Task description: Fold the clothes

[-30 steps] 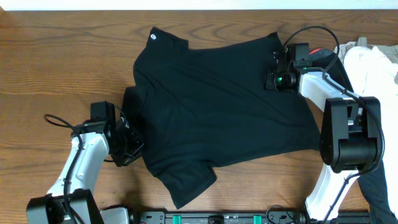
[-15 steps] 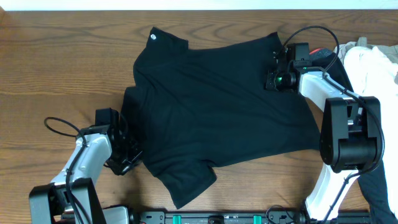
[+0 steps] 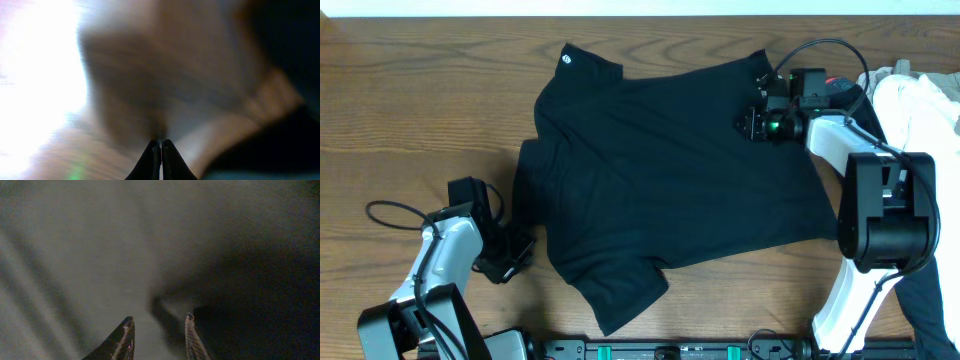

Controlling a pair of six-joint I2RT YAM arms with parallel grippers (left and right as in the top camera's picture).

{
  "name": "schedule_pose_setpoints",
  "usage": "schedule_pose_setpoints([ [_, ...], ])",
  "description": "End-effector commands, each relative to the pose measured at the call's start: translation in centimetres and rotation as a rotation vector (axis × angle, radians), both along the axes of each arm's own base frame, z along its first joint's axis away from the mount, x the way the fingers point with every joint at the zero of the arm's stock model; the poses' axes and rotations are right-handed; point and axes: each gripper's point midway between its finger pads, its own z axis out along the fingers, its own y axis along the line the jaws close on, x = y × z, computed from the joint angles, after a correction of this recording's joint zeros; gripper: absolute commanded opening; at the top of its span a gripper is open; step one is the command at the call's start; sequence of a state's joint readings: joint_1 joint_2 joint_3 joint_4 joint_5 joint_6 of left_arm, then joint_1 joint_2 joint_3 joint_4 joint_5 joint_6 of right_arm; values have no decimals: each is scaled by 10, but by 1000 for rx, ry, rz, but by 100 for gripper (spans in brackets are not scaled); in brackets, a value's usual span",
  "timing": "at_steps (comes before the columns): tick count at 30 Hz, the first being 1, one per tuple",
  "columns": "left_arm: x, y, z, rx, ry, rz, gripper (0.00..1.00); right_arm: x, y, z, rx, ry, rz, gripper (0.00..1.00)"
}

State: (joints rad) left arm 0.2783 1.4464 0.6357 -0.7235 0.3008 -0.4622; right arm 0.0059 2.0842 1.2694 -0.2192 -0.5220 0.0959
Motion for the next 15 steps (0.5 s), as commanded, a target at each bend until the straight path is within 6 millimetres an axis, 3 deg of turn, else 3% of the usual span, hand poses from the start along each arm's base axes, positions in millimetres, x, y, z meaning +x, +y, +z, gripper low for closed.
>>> schedule_pose_setpoints([
  [1,31,-27,28,-149,-173,-106,6,-5,22,26,240,-46,138,31],
  [3,36,-31,37,-142,-214,-129,6,-3,22,41,322,-69,156,31],
  [6,38,-38,45,-124,-253,-176,7,4,7,40,332,-22,63,32],
  [8,38,-40,42,-100,-251,-204,9,6,-4,30,295,25,-20,38],
  [15,37,-48,13,-39,-203,-263,10,-8,-43,-20,-61,166,-218,36],
])
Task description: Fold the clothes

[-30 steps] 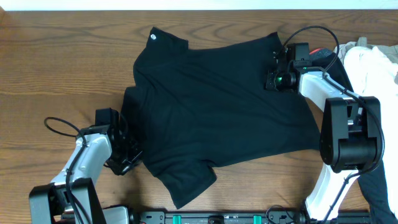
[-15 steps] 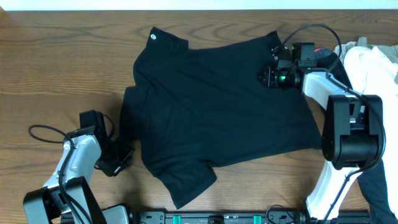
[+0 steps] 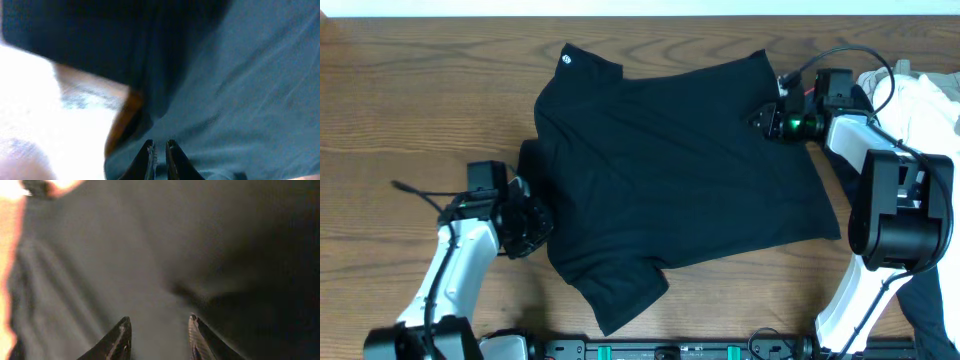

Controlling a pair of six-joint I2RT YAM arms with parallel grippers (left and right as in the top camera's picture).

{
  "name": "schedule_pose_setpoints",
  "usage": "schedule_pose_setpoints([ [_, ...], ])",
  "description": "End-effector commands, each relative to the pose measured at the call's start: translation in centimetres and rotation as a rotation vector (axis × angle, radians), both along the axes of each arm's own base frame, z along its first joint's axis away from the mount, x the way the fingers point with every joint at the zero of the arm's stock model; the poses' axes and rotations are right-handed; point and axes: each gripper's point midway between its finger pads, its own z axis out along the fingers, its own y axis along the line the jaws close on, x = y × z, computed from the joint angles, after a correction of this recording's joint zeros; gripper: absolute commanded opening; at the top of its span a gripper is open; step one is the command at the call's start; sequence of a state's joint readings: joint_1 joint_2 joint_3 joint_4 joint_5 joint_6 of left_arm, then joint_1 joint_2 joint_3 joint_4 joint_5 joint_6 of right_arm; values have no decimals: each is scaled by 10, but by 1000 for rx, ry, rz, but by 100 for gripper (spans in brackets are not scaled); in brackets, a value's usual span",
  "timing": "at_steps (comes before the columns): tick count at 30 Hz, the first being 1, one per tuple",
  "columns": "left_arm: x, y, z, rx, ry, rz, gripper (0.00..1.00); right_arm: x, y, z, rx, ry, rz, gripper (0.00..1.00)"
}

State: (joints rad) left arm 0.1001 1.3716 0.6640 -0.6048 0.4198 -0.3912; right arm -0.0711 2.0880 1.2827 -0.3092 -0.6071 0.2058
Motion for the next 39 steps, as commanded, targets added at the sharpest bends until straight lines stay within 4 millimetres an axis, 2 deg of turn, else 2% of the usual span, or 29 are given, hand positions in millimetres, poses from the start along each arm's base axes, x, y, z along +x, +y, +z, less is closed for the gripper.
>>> schedule_pose_setpoints([
  [1,-9,2,-20,50,62,-15,8,-1,-22,-25,-243,68,-94,36],
  [4,-12,7,-34,102,105,-27,6,-6,-23,-32,-334,88,-99,37],
  [8,-22,16,-54,176,184,-40,6,-7,-13,-32,-362,79,-79,37],
  [11,-32,25,-63,211,266,43,6,-7,-10,-33,-387,75,-76,35],
  [13,-43,37,-62,251,334,145,6,-7,-14,-36,-425,78,-86,34],
  [20,-79,69,-56,317,484,209,6,-4,-27,-56,-484,89,-114,29],
  [25,-80,71,-56,295,493,239,6,0,-35,-61,-512,81,-137,27],
  [27,-79,71,-56,294,489,239,6,2,-34,-59,-500,71,-134,32],
  [29,-71,67,-56,261,449,201,6,6,-23,-54,-461,43,-74,41],
  [31,-57,62,-51,219,403,170,6,12,-12,-40,-397,2,-16,58],
  [32,-49,60,-47,204,376,159,6,15,-8,-30,-364,-18,-7,63],
  [36,-17,59,-18,169,271,121,11,24,5,21,-221,-118,24,69],
  [39,4,57,11,151,188,77,14,19,12,62,-140,-172,51,70],
])
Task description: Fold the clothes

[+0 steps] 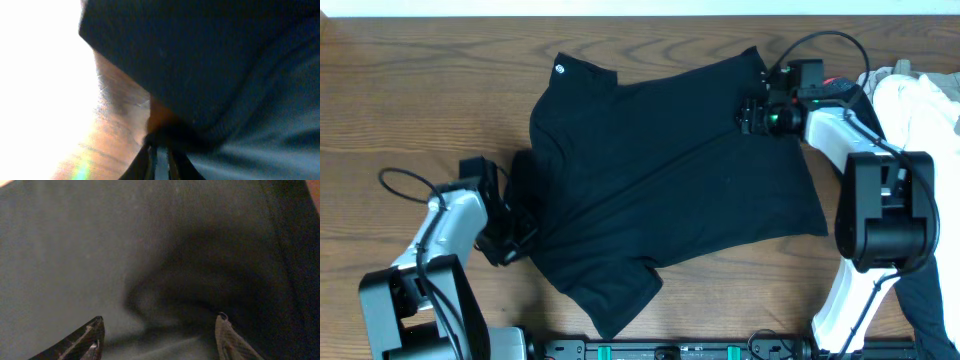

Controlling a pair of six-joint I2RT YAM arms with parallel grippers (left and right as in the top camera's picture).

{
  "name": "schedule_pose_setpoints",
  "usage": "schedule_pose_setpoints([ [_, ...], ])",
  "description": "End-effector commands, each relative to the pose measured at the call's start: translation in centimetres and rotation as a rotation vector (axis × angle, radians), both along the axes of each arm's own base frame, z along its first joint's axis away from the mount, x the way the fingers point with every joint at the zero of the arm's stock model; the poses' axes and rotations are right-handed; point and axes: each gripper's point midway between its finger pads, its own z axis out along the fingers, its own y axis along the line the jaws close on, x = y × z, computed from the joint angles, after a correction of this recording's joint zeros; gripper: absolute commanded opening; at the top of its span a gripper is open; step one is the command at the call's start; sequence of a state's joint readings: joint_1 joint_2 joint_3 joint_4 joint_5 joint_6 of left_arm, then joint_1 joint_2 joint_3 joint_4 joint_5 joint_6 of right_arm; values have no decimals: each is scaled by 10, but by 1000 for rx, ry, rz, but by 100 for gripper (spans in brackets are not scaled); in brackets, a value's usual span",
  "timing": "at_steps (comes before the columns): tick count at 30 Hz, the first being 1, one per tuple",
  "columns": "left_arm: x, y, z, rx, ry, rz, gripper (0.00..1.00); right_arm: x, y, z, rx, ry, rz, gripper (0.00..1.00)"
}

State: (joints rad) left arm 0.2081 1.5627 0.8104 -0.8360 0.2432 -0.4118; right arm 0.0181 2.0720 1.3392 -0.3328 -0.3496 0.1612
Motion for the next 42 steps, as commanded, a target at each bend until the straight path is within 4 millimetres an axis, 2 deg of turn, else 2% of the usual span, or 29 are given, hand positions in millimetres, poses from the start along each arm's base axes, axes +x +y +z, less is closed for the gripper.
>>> schedule_pose_setpoints([
  [1,33,7,36,13,-140,-81,14,-1,9,66,112,-107,63,70],
  [4,60,4,68,13,-277,-162,14,-18,10,90,114,-89,58,68],
  [6,81,3,81,32,-385,-246,9,-28,11,98,115,-66,58,65],
  [10,113,-5,83,76,-518,-401,6,-48,13,98,124,9,47,62],
  [14,136,-20,67,84,-565,-537,6,-63,18,90,125,82,54,61],
  [19,154,-34,35,80,-568,-659,6,-73,23,86,122,127,65,58],
  [25,163,-32,-1,83,-537,-684,6,-81,27,84,121,158,73,56],
  [29,168,-6,-21,226,-468,-672,6,-81,29,84,124,162,69,52],
  [33,191,29,-29,438,-466,-631,6,-80,29,84,127,160,62,50],
  [39,231,43,-26,485,-548,-566,6,-77,30,85,145,173,10,49],
  [42,248,45,-16,497,-571,-570,6,-77,29,83,121,173,7,50],
])
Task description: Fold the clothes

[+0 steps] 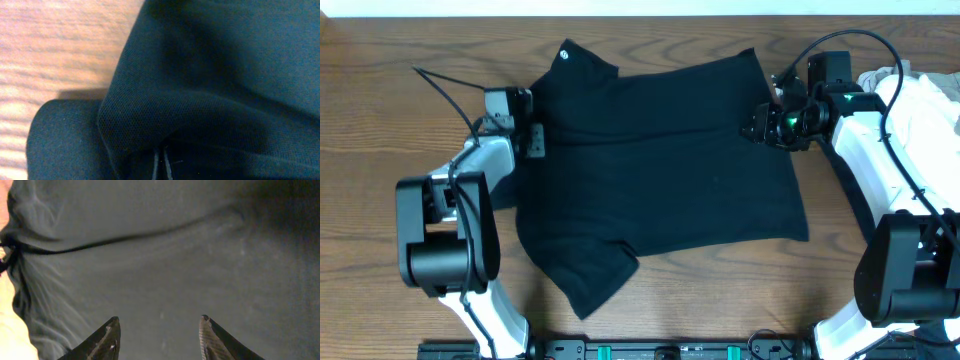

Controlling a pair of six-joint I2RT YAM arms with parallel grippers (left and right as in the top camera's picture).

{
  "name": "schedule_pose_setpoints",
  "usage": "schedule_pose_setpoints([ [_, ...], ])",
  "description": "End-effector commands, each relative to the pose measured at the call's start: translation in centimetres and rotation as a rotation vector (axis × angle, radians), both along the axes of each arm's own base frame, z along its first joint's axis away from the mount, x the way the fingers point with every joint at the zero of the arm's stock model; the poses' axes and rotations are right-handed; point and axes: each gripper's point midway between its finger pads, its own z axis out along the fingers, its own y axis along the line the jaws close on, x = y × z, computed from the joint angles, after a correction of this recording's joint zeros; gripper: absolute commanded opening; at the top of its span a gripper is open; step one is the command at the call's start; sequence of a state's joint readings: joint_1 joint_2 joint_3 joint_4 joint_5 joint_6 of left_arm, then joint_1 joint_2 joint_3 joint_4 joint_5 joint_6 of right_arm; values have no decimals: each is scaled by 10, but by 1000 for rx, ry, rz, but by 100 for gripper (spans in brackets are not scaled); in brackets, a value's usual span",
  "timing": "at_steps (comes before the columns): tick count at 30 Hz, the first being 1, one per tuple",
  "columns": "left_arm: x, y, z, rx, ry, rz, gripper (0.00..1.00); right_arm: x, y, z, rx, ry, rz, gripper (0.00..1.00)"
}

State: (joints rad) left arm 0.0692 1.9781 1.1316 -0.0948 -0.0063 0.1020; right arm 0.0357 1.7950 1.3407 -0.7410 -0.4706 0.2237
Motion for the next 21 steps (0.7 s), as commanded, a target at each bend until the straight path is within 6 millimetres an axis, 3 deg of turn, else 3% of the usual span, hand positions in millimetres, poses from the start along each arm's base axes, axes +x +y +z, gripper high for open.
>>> schedule_pose_setpoints([
  [1,11,17,1,51,6,36,6,-1,3,-4,-22,15,-12,51],
  [6,23,33,45,59,31,59,9,-5,-14,-13,-107,46,-49,60],
  [8,19,40,66,52,58,81,29,-10,-19,-15,-120,72,-54,62],
  [14,-10,39,142,-13,70,159,34,-17,-20,-17,-145,68,14,78],
  [17,-35,23,177,-65,61,126,35,-16,-21,-17,-151,58,32,99],
  [18,-46,20,188,-75,56,125,40,-16,-21,-17,-151,57,32,99],
  [21,-83,14,223,-107,39,174,92,-22,-19,-16,-144,74,43,99],
])
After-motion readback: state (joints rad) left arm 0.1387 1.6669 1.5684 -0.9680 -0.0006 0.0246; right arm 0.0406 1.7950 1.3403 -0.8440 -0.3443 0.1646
